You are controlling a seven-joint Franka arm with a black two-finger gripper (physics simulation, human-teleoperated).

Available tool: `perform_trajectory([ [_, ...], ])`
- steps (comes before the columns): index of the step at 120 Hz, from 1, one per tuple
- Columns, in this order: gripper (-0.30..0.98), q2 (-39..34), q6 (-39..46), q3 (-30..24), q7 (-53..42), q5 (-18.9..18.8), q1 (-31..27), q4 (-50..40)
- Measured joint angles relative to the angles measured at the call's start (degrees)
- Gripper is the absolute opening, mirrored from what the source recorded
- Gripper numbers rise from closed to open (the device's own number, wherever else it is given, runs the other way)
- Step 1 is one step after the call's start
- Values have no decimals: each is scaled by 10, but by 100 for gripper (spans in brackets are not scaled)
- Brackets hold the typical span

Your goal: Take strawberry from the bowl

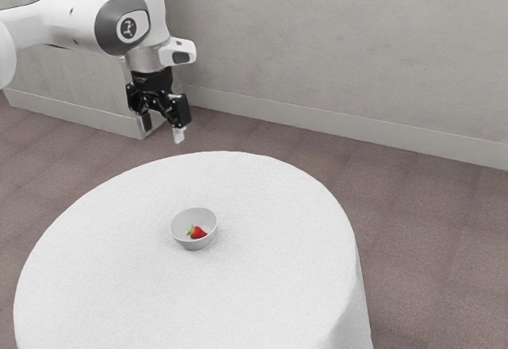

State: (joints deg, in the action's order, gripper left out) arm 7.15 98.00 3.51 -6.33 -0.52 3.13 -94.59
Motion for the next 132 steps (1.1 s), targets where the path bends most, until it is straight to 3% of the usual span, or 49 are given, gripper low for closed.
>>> perform_trajectory([
  [40, 69, -1, 13, -1, -2, 0, 0, -30],
  [54, 69, 2, 74, 0, -47, 0, 0, -96],
  [76, 69, 7, 101, -1, -115, -4, 6, -110],
  [108, 68, 12, 197, -3, -212, -46, 5, -207],
  [132, 51, 34, 233, -7, -273, -53, 10, -211],
])
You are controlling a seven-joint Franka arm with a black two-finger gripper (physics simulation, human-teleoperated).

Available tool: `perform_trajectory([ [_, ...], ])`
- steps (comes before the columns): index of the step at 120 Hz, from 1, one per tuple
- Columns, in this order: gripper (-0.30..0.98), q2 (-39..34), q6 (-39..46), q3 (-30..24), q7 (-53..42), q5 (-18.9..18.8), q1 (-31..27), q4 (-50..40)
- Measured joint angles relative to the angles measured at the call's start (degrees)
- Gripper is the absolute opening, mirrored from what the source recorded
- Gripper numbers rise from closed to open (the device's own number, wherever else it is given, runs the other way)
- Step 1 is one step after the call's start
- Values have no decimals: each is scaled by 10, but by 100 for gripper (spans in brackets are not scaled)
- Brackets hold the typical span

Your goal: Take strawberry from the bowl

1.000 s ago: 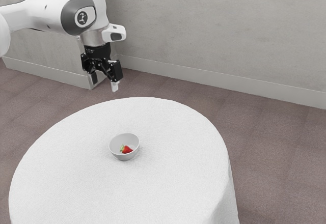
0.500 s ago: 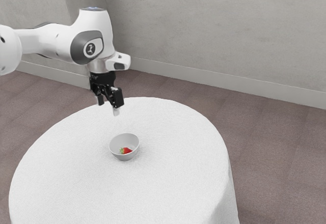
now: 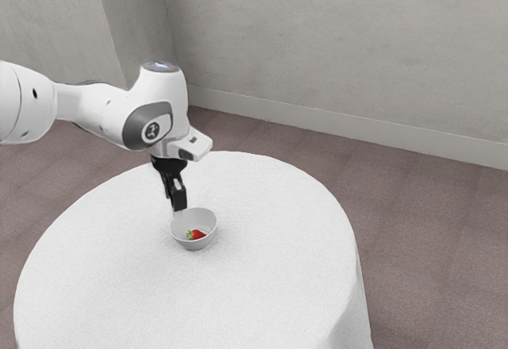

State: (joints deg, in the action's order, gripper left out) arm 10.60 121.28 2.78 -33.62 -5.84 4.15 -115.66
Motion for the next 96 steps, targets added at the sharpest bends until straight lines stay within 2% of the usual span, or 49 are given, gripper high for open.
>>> perform_trajectory([
  [28, 42, 27, 23, -7, -48, 5, 3, -8],
  [96, 40, 92, 106, -10, -108, 28, -1, 3],
])
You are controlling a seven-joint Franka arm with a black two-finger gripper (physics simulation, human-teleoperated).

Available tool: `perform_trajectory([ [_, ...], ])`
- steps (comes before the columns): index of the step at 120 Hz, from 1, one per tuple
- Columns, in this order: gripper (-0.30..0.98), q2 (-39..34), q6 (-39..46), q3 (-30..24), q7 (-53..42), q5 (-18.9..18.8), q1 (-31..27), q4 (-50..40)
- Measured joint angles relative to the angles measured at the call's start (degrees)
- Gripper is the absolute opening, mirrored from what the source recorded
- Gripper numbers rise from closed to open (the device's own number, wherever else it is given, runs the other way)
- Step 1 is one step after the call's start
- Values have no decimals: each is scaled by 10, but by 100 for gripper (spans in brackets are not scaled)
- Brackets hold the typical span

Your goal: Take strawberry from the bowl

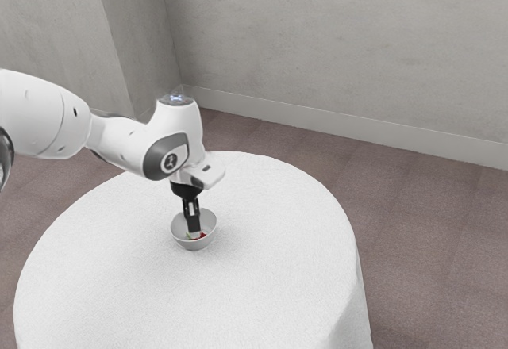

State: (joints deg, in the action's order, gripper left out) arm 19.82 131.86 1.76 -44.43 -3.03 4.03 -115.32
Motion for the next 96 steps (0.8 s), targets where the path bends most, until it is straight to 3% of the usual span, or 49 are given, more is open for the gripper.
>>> perform_trajectory([
  [64, 34, 32, 29, 0, -19, -4, -1, 3],
  [96, 6, 31, 40, -3, -11, -3, 3, 2],
])
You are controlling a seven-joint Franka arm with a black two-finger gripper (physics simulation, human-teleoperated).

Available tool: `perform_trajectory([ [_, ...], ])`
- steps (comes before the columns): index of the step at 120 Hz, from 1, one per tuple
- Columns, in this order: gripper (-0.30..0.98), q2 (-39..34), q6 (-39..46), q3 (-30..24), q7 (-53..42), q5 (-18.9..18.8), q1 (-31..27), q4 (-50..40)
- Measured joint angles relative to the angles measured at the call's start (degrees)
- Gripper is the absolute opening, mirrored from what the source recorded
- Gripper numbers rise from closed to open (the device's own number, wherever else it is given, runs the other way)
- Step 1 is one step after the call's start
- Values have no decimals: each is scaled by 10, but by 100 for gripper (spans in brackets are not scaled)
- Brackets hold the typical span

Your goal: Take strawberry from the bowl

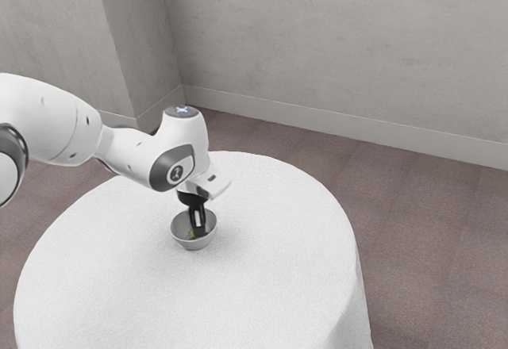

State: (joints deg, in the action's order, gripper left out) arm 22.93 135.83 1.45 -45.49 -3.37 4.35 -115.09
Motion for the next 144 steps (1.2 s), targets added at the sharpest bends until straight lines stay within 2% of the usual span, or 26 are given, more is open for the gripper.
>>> perform_trajectory([
  [12, 2, -15, -2, 0, 6, 2, 1, -2],
  [22, -1, -56, -21, 1, 12, 2, 8, -4],
  [40, -4, -86, -52, -13, 26, -4, 67, 39],
  [48, -5, -74, -61, -29, 32, -6, 80, 64],
  [72, -6, 21, -74, -38, 51, -6, 94, 109],
  [98, 35, 32, -87, -38, 54, 11, 97, 113],
  [116, 52, 22, -95, -36, 54, 16, 97, 111],
  [144, 63, -200, -254, 14, 99, 5, 89, 105],
])
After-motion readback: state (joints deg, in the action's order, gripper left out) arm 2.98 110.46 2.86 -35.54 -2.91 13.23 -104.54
